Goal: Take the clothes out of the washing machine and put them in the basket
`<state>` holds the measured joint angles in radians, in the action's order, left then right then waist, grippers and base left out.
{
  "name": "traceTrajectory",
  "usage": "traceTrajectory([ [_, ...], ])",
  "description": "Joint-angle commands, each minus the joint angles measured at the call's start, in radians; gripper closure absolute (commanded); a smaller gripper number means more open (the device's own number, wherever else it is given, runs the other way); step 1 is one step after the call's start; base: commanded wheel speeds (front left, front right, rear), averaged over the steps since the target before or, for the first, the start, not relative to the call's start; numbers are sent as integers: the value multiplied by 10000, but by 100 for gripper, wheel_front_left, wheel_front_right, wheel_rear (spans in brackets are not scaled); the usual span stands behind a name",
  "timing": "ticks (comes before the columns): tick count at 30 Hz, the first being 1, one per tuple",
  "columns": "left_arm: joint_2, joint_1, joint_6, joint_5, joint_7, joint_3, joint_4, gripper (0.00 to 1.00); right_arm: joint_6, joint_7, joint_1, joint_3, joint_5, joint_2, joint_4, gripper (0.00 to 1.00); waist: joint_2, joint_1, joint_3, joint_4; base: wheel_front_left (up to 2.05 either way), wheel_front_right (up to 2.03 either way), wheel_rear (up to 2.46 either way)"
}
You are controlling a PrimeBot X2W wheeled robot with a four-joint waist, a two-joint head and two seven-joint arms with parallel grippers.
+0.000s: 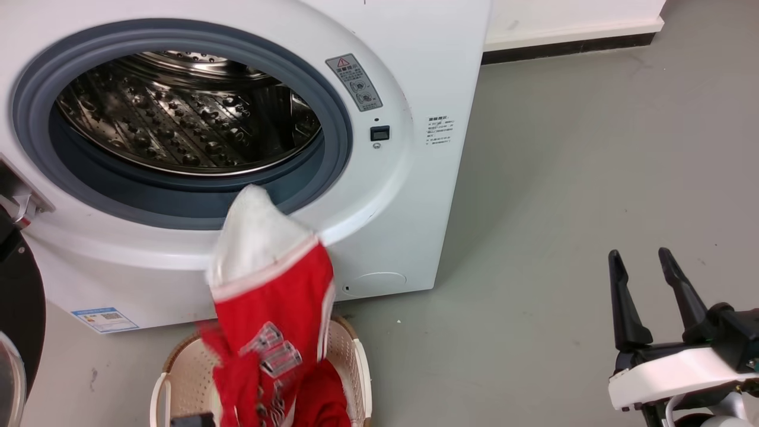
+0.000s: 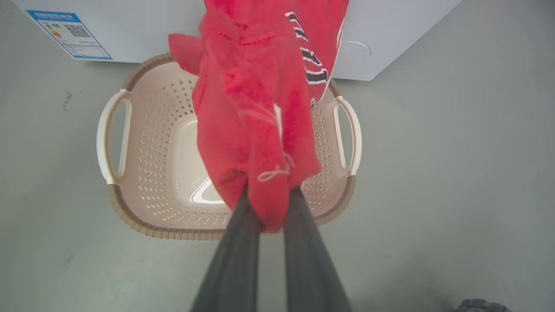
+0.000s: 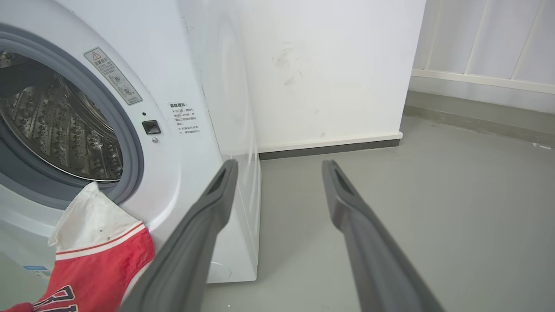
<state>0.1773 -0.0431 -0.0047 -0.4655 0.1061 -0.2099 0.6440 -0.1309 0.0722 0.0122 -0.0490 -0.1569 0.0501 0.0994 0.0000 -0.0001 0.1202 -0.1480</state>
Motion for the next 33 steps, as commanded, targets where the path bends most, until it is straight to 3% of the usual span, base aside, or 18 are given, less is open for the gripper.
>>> traceTrajectory([
  [1, -79, 125, 6, -64, -48, -19, 32, 100, 3, -5, 142, 42, 38, 0, 90, 0, 0, 1, 42, 23, 0, 0, 0],
  [10, -316, -589, -120, -162, -159, -201, 913, 100, 3, -76, -309, 432, 56, 0, 420, 0, 0, 1, 1235, 128, 0, 0, 0],
  [23, -48, -3535, -438, -50, -71, -298, 3405, 100, 3, 403, -1603, 957, -60, 0, 186, 0, 0, 1, 3796, -333, 0, 0, 0],
  [33, 283, -5556, -442, -230, -106, -153, 5251, 100, 3, 924, -2523, 1260, -279, -2, -192, 0, 0, 1, 5430, -883, 0, 0, 0],
])
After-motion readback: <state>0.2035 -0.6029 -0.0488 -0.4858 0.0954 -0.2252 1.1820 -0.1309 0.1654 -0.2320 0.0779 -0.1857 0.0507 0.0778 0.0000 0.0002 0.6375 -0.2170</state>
